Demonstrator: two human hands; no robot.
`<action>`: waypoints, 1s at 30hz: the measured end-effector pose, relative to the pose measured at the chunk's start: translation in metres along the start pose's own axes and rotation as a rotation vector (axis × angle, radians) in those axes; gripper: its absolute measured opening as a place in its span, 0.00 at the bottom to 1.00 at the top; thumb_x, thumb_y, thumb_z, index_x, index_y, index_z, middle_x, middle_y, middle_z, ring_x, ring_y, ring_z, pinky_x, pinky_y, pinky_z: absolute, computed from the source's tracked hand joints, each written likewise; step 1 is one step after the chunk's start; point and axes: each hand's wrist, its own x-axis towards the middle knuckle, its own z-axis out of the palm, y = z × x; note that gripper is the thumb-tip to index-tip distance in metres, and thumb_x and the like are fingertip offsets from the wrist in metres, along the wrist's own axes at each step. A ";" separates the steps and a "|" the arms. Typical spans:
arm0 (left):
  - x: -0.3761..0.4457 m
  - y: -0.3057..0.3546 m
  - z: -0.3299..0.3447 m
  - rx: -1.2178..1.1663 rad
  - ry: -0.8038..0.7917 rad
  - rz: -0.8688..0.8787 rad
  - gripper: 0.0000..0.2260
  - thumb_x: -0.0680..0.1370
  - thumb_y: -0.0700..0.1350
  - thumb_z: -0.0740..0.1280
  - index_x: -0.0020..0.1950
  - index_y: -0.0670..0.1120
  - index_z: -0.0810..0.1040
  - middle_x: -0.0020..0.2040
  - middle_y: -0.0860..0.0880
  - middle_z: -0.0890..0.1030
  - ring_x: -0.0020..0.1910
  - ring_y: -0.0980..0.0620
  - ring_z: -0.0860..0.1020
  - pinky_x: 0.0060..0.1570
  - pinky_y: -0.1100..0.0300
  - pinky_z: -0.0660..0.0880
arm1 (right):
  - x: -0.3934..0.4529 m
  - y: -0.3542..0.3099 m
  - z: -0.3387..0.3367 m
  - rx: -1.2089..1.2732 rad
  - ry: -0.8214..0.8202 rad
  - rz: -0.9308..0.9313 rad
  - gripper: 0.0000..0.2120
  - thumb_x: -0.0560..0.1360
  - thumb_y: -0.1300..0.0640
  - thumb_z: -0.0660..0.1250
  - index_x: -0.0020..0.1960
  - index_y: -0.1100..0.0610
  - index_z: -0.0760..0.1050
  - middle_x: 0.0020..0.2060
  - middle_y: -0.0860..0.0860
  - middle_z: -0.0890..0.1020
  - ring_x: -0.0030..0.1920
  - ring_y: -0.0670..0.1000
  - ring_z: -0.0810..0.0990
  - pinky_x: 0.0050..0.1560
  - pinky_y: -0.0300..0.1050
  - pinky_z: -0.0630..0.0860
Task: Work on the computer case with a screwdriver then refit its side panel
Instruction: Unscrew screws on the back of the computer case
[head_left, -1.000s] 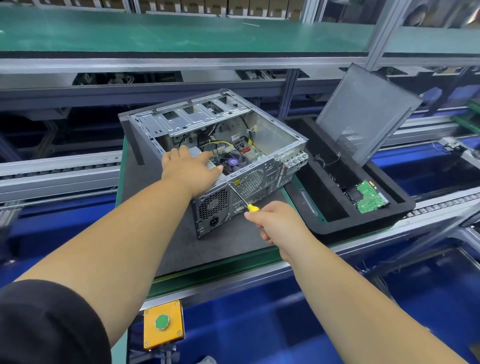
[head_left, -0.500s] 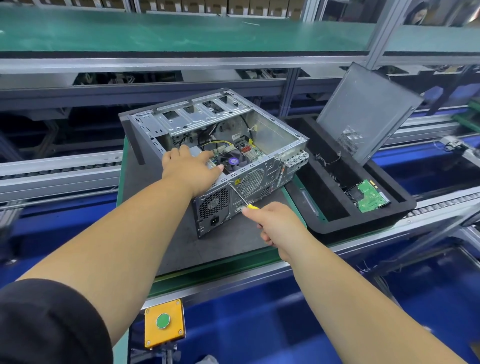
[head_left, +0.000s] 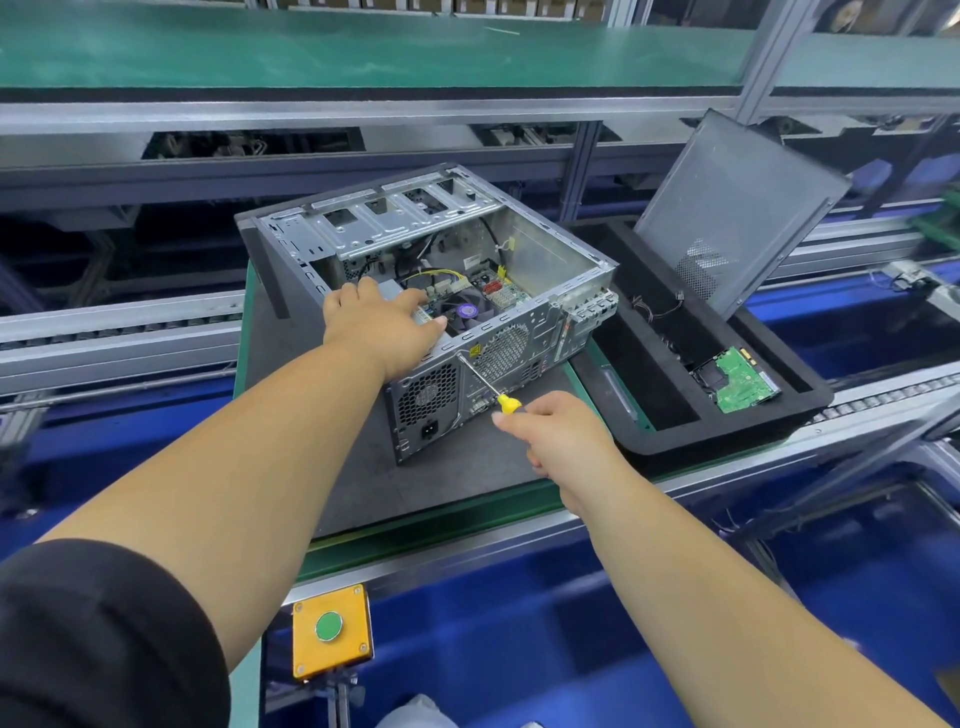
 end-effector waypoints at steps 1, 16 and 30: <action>0.000 0.000 0.000 -0.003 0.002 0.001 0.27 0.75 0.71 0.47 0.73 0.65 0.62 0.72 0.39 0.63 0.73 0.38 0.58 0.72 0.44 0.51 | -0.002 0.001 -0.001 -0.010 0.025 -0.018 0.15 0.74 0.48 0.73 0.41 0.58 0.72 0.29 0.49 0.71 0.29 0.50 0.68 0.35 0.46 0.69; -0.001 0.000 0.000 -0.017 0.004 0.003 0.27 0.76 0.71 0.48 0.72 0.65 0.63 0.71 0.40 0.64 0.72 0.39 0.59 0.72 0.45 0.51 | -0.002 -0.002 0.000 -0.083 0.050 -0.063 0.18 0.73 0.45 0.72 0.37 0.56 0.69 0.20 0.45 0.69 0.21 0.45 0.67 0.35 0.45 0.71; 0.001 -0.001 0.002 -0.008 0.012 0.000 0.27 0.75 0.71 0.48 0.72 0.66 0.62 0.72 0.40 0.64 0.73 0.39 0.59 0.72 0.44 0.52 | -0.003 -0.016 -0.002 0.065 -0.080 0.161 0.16 0.79 0.45 0.66 0.43 0.58 0.74 0.33 0.51 0.76 0.28 0.49 0.65 0.26 0.37 0.63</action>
